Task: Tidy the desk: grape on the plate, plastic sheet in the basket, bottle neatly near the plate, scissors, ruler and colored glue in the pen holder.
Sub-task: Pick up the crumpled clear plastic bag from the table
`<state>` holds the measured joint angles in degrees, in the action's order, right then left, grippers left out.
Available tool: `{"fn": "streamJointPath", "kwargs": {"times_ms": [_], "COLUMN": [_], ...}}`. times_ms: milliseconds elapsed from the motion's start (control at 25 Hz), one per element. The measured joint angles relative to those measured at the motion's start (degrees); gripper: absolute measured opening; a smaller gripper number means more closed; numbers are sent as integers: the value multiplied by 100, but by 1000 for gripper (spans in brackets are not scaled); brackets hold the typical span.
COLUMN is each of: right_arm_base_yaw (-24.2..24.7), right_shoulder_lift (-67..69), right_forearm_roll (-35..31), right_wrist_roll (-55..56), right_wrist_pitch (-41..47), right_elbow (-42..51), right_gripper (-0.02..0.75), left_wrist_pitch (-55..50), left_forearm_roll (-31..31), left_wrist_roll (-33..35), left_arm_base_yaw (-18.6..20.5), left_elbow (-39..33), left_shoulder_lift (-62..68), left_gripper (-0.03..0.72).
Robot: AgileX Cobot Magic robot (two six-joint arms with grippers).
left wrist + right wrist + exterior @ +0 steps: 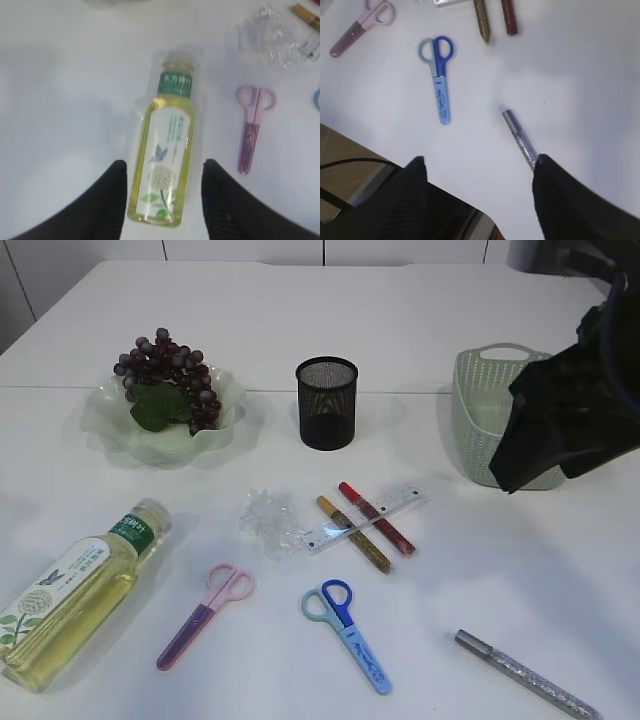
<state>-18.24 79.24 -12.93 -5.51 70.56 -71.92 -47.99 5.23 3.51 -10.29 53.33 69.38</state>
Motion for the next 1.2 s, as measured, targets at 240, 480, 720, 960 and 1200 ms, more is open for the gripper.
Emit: {"fn": "streamJointPath", "kwargs": {"times_ms": [240, 480, 720, 960, 1200], "right_arm_base_yaw": [0, -71, -904, -1136, -1136], "right_shoulder_lift": [0, 0, 11, 683, 2133], "right_forearm_roll": [52, 269, 205, -135, -161], "right_wrist_roll": [0, 60, 119, 117, -197], "right_wrist_pitch": [4, 13, -234, -1016, -1067], "right_elbow": [0, 0, 0, -348, -1809], "right_gripper": [512, 512, 512, 512, 541], "left_wrist_pitch": [-23, -66, -107, -237, -376], "left_forearm_roll": [10, 23, 322, 738, 823], "left_wrist_roll": [-4, -4, -4, -4, -4], "left_arm_base_yaw": [0, 0, 0, 0, 0], "left_elbow": [-898, -947, -947, -950, -950], "left_shoulder_lift": [-1148, -1652, -1675, -1675, -1675], "left_gripper": [354, 354, 354, 354, 354]}}
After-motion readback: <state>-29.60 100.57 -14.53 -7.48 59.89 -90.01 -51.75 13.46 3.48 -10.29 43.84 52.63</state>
